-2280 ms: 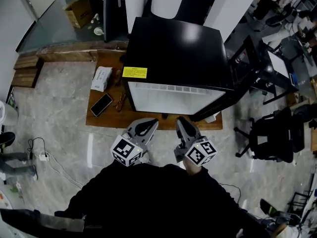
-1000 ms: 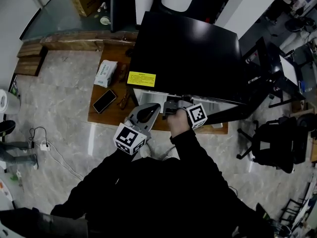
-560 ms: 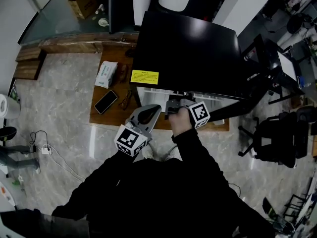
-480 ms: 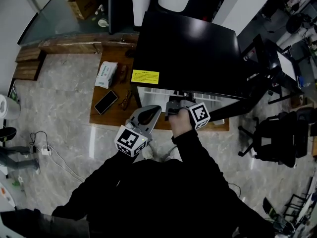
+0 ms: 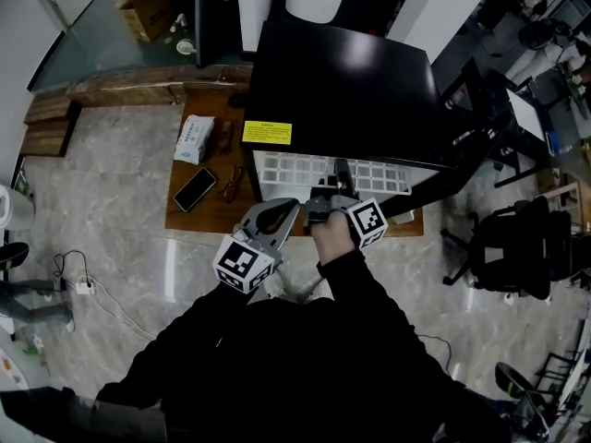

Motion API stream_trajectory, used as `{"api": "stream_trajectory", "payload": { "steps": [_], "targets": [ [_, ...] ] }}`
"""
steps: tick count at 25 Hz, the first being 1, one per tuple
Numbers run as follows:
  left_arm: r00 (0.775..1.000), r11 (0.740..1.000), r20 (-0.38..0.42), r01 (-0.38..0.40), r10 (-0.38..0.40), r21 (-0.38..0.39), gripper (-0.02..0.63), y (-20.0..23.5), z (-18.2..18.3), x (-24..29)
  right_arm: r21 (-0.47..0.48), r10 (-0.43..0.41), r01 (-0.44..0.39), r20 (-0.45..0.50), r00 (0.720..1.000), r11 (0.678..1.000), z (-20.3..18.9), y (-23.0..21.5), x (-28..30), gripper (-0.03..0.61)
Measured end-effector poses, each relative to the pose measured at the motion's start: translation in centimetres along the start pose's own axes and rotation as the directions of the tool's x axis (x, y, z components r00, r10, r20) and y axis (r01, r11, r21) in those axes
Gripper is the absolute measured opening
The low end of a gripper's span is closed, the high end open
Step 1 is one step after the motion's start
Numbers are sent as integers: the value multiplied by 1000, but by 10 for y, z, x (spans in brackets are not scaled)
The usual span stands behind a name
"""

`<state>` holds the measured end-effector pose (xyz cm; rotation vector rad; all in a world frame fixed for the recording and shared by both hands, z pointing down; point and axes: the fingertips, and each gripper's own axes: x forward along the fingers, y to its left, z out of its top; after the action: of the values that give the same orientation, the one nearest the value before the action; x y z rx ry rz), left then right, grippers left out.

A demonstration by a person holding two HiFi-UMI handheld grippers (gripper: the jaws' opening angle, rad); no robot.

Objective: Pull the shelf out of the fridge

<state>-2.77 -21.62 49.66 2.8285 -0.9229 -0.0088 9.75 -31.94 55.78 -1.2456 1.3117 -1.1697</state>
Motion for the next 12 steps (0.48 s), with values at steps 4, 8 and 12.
{"api": "stream_trajectory", "payload": {
  "steps": [4,8,12],
  "targets": [
    [1000,1000,4,-12,12,8,6,-16,0,-6,-3,-2,2,-21,1000,1000,0,1,-18,29],
    [999,999,9,-39,39,16,6,-30,-2,-14,-2,-5,5,-43,999,1000,-1,2,-35,29],
    [998,998,12,-68,68,17,6,-43,-4,-22,4,8,-7,-64,998,1000,-3,4,-49,29]
  ]
}}
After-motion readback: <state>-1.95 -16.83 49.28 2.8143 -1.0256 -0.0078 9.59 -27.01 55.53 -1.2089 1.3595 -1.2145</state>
